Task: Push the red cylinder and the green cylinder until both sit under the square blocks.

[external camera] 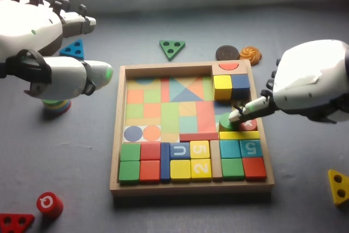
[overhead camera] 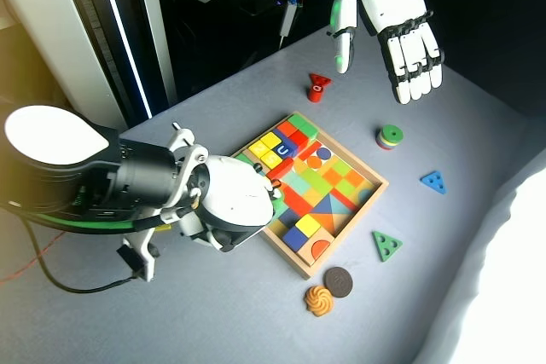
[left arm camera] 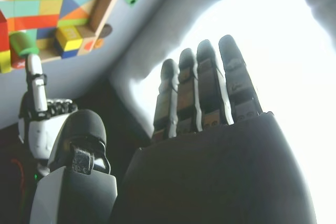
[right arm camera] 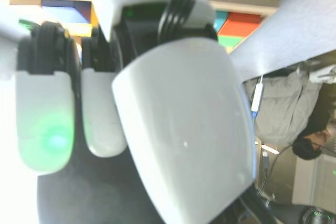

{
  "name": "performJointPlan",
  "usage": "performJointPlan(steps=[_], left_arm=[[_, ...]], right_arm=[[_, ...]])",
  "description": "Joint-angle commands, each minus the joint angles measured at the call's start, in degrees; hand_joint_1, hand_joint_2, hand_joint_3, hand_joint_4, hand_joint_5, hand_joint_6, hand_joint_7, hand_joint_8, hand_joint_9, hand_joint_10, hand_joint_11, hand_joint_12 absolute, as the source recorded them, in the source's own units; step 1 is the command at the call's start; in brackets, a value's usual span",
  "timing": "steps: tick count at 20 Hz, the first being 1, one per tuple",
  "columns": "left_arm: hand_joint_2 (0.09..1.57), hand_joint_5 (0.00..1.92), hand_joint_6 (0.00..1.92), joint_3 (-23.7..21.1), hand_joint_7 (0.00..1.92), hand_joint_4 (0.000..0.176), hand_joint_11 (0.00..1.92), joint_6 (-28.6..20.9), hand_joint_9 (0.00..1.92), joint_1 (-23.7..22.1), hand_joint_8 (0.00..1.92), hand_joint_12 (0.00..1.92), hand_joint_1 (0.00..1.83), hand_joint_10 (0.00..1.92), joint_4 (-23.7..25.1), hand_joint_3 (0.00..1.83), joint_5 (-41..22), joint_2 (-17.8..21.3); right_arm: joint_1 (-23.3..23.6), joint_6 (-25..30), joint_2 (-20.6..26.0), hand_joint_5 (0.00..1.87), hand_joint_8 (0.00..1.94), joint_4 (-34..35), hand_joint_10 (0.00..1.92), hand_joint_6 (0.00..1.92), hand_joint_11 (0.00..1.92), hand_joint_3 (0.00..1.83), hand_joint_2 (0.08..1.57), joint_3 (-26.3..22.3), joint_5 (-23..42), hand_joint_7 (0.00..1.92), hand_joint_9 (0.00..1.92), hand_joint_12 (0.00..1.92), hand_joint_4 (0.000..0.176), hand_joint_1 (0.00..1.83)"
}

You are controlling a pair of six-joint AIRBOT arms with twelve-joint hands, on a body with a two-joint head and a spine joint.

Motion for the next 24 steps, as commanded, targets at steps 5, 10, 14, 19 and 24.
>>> performJointPlan(steps=[5, 10, 14, 19, 24], left_arm=[[1.33, 0.16, 0.00, 0.0, 0.19, 0.000, 0.00, 0.3, 0.16, -0.7, 0.00, 0.27, 0.00, 0.00, 2.3, 0.00, -1.7, 0.8], [1.33, 0.17, 0.00, 0.1, 0.20, 0.000, 0.00, 0.3, 0.17, -0.4, 0.00, 0.28, 0.00, 0.00, 2.5, 0.00, -1.7, 1.0], [1.32, 0.17, 0.00, 0.1, 0.21, 0.000, 0.00, 0.3, 0.17, -0.4, 0.00, 0.29, 0.00, 0.00, 2.6, 0.00, -1.8, 1.0], [1.32, 0.17, 0.00, 0.1, 0.20, 0.000, 0.01, 0.3, 0.17, -0.8, 0.00, 0.27, 0.00, 0.00, 2.5, 0.00, -1.8, 1.0], [1.33, 0.16, 0.00, 0.1, 0.19, 0.000, 0.00, 0.5, 0.16, -0.5, 0.00, 0.26, 0.00, 0.00, 2.9, 0.00, -1.7, 1.0]], right_arm=[[0.0, -0.1, 1.9, 0.23, 1.94, 1.2, 1.92, 0.00, 1.92, 0.56, 0.98, -1.6, 0.3, 1.77, 1.91, 1.92, 0.000, 1.75], [0.4, -0.1, 2.5, 0.25, 1.94, 1.0, 1.92, 0.00, 1.92, 0.57, 0.98, -1.8, 0.3, 1.75, 1.90, 1.92, 0.000, 1.71], [4.1, 1.0, 2.4, 0.26, 1.94, 1.0, 1.92, 0.00, 1.92, 0.47, 1.01, -1.8, 0.1, 1.73, 1.90, 1.92, 0.000, 1.70], [10.1, 13.1, 4.4, 0.24, 1.94, 1.1, 1.92, 0.00, 1.92, 0.47, 1.02, -2.5, -0.9, 1.72, 1.89, 1.92, 0.000, 1.72], [10.2, 12.6, 11.3, 0.25, 1.94, 7.1, 1.92, 0.00, 1.92, 0.53, 0.98, -7.3, -6.5, 1.75, 1.91, 1.92, 0.000, 1.75]])
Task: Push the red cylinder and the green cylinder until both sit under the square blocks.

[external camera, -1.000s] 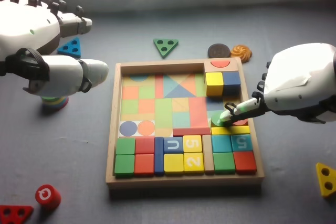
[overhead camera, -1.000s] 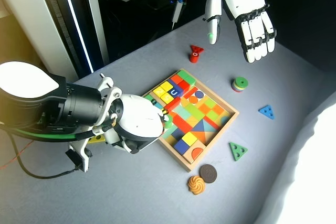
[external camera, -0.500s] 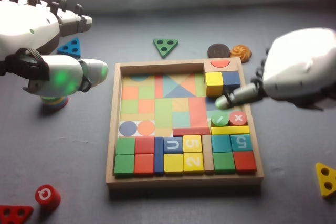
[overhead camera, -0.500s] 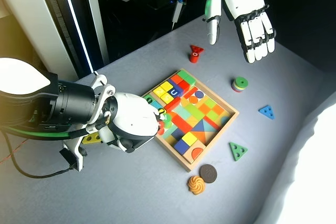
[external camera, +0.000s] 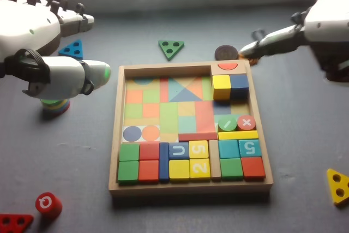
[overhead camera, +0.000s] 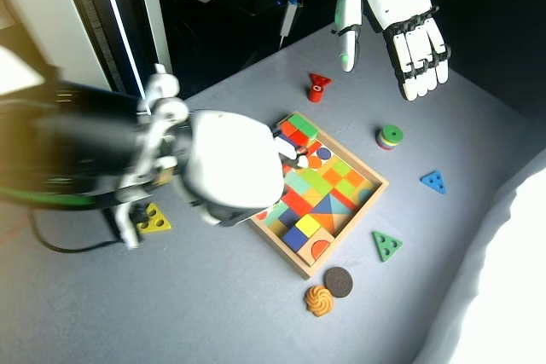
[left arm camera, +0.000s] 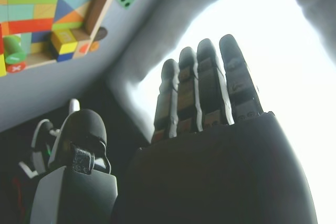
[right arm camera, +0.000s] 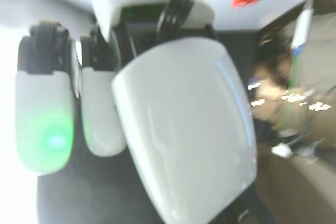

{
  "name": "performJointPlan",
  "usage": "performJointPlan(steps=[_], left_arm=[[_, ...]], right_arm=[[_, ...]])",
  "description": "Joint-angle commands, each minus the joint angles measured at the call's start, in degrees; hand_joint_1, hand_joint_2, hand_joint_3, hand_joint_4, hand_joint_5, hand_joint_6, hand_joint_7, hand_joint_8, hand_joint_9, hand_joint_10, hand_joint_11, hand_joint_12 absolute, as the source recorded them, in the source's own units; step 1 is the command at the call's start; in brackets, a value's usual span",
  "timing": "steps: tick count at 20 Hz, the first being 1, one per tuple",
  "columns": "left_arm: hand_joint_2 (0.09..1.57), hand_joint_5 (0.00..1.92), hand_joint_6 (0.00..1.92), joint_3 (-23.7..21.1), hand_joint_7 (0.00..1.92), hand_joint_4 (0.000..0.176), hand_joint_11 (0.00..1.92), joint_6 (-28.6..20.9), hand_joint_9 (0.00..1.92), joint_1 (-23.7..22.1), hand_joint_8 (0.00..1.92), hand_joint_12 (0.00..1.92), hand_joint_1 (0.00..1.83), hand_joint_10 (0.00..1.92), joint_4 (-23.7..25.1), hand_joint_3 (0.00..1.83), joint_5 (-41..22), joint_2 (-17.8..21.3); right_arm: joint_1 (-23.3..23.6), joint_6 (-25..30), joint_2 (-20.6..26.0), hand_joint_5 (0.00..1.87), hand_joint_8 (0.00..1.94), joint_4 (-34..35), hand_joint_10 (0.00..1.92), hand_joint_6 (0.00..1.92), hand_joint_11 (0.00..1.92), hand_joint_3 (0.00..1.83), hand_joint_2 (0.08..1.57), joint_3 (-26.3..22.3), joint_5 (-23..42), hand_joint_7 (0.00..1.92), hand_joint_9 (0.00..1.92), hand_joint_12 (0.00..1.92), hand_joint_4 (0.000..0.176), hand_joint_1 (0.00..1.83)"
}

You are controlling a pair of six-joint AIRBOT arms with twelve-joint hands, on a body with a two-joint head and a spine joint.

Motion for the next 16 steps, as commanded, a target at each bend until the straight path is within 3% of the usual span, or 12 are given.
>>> performJointPlan(steps=[1, 2, 4, 5, 8, 10, 16], left_arm=[[1.33, 0.17, 0.01, 0.1, 0.21, 0.000, 0.01, 0.4, 0.17, -0.4, 0.01, 0.26, 0.00, 0.01, 3.1, 0.00, -1.4, 0.9], [1.33, 0.16, 0.00, 0.1, 0.20, 0.000, 0.01, 0.4, 0.16, -0.3, 0.00, 0.26, 0.00, 0.00, 3.0, 0.00, -1.5, 0.9], [1.34, 0.17, 0.00, 0.0, 0.20, 0.000, 0.01, 0.4, 0.17, -0.2, 0.00, 0.26, 0.00, 0.01, 2.8, 0.00, -1.7, 0.9], [1.33, 0.17, 0.01, 0.1, 0.20, 0.000, 0.01, 0.4, 0.17, -0.1, 0.01, 0.27, 0.00, 0.01, 2.7, 0.00, -1.9, 0.9], [1.33, 0.17, 0.01, 0.7, 0.20, 0.000, 0.00, 0.4, 0.16, -0.1, 0.00, 0.27, 0.00, 0.00, 2.7, 0.00, -1.5, 1.0], [1.33, 0.18, 0.01, 0.6, 0.21, 0.000, 0.01, 0.4, 0.18, -0.5, 0.01, 0.28, 0.00, 0.01, 2.7, 0.00, -1.5, 1.0], [1.33, 0.18, 0.01, 0.5, 0.21, 0.000, 0.00, 0.4, 0.18, -0.5, 0.00, 0.29, 0.00, 0.00, 2.2, 0.00, -2.0, 1.0]], right_arm=[[0.2, 0.0, 1.4, 0.25, 1.94, 3.3, 1.92, 0.00, 1.92, 0.53, 0.99, -1.1, -3.1, 1.75, 1.91, 1.92, 0.000, 1.72], [-0.7, -1.3, 2.4, 0.27, 1.94, 6.1, 1.92, 0.01, 1.92, 0.53, 0.99, -2.0, -3.3, 1.75, 1.91, 1.92, 0.000, 1.73], [-1.7, -11.5, 2.5, 0.27, 1.94, 13.3, 1.92, 0.01, 1.92, 0.53, 0.99, -2.6, -3.3, 1.77, 1.92, 1.92, 0.000, 1.73], [-2.6, -18.7, 2.6, 0.28, 1.94, 20.7, 1.92, 0.01, 1.92, 0.53, 0.97, -2.7, -2.7, 1.76, 1.92, 1.92, 0.000, 1.75], [-6.7, -48.7, 2.8, 0.28, 1.94, 47.7, 1.92, 0.01, 1.92, 0.53, 0.97, -2.7, 3.4, 1.75, 1.91, 1.92, 0.000, 1.74], [-8.3, -53.0, 2.7, 0.28, 1.94, 49.4, 1.92, 0.01, 1.92, 0.53, 0.98, -2.7, 6.4, 1.75, 1.91, 1.92, 0.000, 1.72], [-10.0, -54.7, 2.5, 0.27, 1.94, 49.3, 1.92, 0.00, 1.92, 0.53, 1.00, -2.8, 10.0, 1.74, 1.89, 1.92, 0.000, 1.74]])
